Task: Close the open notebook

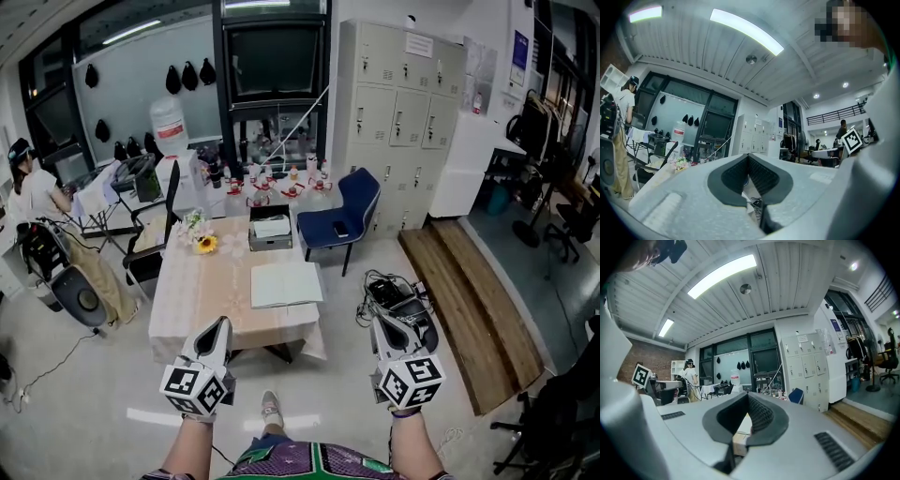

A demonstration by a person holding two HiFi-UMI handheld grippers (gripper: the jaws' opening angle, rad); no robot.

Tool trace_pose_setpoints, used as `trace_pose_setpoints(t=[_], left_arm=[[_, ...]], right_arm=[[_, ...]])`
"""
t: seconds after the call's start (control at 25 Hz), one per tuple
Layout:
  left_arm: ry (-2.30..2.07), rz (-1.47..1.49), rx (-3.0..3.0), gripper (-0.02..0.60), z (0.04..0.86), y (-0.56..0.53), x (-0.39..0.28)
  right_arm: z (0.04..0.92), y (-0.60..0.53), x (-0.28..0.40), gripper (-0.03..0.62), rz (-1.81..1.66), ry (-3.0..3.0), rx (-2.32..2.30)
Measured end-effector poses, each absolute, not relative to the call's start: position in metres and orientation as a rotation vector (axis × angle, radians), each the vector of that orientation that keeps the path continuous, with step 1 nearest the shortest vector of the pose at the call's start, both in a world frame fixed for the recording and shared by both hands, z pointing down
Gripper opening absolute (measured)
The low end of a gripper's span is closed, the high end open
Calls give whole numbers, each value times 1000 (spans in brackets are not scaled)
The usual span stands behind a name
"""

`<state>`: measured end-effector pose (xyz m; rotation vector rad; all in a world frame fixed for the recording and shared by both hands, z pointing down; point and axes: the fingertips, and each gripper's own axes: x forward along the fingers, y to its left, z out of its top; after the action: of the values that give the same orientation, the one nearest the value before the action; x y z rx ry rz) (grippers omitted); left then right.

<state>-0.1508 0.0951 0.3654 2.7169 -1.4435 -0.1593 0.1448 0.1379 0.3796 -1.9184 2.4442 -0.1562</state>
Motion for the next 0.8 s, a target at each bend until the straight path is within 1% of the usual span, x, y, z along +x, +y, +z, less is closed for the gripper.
trace_pose_setpoints(t=[0.44,0.8], left_arm=[[-1414,-179,2736,15,355,-8,-148],[-1383,-138,2734,15,353,-96,-162]], right_arm=[[353,34,140,0,-105,2446,-1922],[345,-63,115,0,-109,2465,-1914]])
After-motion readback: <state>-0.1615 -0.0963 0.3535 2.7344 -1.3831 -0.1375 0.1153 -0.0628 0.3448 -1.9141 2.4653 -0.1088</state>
